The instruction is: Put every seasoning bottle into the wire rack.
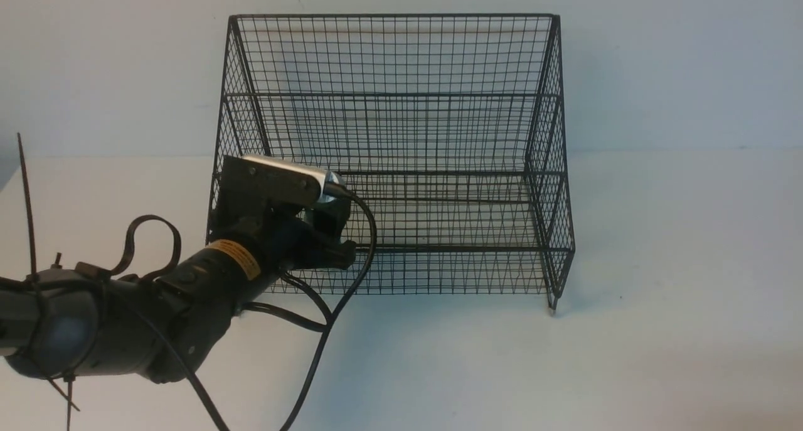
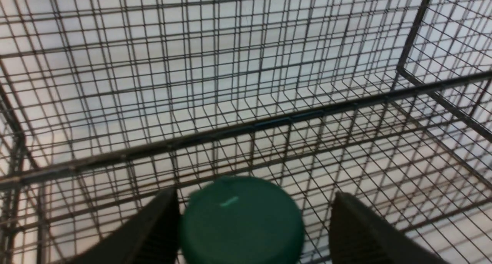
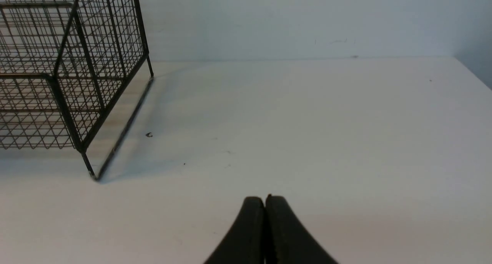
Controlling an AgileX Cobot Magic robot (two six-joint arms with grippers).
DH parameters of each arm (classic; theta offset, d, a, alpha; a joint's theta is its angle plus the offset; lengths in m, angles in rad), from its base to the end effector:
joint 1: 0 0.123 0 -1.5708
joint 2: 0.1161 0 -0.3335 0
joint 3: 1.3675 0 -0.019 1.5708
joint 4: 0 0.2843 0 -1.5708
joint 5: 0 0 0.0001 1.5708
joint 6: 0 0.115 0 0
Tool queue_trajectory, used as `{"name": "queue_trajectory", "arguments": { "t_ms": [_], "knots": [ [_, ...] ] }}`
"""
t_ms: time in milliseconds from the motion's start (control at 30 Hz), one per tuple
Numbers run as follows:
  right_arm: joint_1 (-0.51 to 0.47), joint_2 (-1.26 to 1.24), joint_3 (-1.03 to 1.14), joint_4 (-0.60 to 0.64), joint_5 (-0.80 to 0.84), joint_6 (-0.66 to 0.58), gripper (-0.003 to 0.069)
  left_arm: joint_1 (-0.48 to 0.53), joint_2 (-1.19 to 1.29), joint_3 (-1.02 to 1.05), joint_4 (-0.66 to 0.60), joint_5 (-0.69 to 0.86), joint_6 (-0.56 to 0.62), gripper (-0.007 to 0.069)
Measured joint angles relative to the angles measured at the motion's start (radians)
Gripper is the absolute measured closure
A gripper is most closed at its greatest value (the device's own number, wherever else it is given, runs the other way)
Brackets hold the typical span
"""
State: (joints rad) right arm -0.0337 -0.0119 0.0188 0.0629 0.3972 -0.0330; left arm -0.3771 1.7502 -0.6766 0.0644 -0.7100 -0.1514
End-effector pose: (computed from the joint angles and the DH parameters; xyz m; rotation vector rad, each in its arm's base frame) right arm 0.0595 0.0008 0.1636 0.0388 1.8865 0.0170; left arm 0.3518 -0.1445 0.1838 0.2844 1.8426 -0.3723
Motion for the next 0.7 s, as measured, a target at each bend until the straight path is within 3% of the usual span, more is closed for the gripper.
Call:
{"name": "queue_trajectory", "arguments": {
  "t_ms": [200,400,500,633,700],
  "knots": [
    [0.000,0.000,0.000,0.000,0.000,0.000,0.0676,-0.001,-0.099,0.000,-0.005,0.146,0.040,0.0072],
    [0.000,0.000,0.000,0.000,0.000,0.000,0.0676,-0.001,-0.307,0.000,-0.005,0.296,0.072,0.0092],
    [0.000,0.000,0.000,0.000,0.000,0.000,0.0676,-0.001,-0.421,0.001,-0.006,0.378,0.074,0.0151],
    [0.000,0.000,0.000,0.000,0.000,0.000,0.0676,-0.001,-0.649,0.003,-0.007,0.606,0.074,0.0358],
    [0.000,0.000,0.000,0.000,0.000,0.000,0.0676,-0.001,-0.787,0.004,-0.007,0.726,0.074,0.0515]
  ]
}}
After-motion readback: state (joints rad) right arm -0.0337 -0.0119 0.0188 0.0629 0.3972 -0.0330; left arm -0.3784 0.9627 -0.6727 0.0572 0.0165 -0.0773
